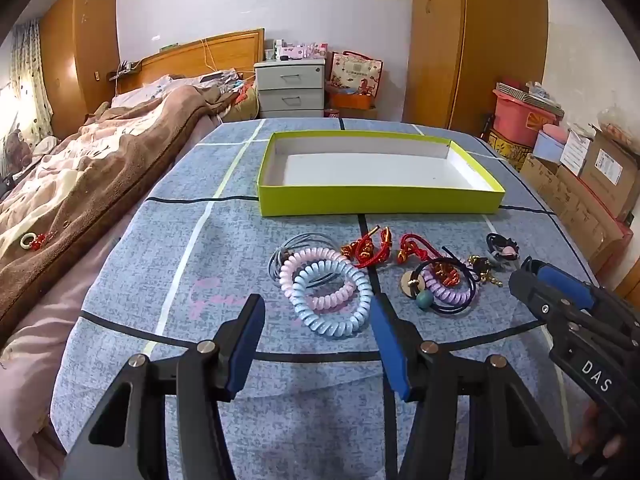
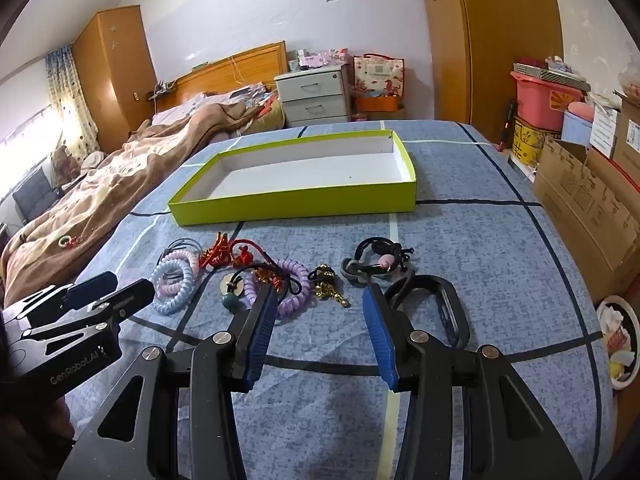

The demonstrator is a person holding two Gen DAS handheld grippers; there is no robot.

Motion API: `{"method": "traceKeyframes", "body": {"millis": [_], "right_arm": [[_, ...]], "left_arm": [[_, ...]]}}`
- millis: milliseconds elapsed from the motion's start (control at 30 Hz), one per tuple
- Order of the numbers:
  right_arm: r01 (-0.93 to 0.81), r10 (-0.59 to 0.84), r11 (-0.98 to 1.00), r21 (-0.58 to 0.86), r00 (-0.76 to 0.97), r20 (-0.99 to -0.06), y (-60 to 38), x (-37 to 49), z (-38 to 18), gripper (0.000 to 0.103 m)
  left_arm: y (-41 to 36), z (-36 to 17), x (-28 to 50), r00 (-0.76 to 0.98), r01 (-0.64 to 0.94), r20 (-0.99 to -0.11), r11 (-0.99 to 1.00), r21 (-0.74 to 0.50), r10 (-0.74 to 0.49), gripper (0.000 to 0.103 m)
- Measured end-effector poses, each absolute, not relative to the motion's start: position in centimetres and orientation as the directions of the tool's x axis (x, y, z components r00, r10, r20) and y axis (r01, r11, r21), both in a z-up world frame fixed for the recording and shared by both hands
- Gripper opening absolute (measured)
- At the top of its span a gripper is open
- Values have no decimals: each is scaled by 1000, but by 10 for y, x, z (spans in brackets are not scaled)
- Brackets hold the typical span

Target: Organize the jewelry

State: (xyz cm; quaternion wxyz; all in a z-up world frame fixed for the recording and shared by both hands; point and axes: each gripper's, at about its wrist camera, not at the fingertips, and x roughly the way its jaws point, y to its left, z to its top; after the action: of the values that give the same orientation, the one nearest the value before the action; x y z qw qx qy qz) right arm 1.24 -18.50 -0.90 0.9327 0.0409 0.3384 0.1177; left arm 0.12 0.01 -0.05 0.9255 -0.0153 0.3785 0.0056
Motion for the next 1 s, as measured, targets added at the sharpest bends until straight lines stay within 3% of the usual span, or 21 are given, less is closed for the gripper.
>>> {"method": "traceKeyframes", "body": {"millis": [1000], "right_arm": [[-168, 202, 979, 115, 744, -636, -184, 12, -3, 46]], "left_arm": [[1, 11, -4, 727, -44, -686, 999, -27, 14, 57]]}}
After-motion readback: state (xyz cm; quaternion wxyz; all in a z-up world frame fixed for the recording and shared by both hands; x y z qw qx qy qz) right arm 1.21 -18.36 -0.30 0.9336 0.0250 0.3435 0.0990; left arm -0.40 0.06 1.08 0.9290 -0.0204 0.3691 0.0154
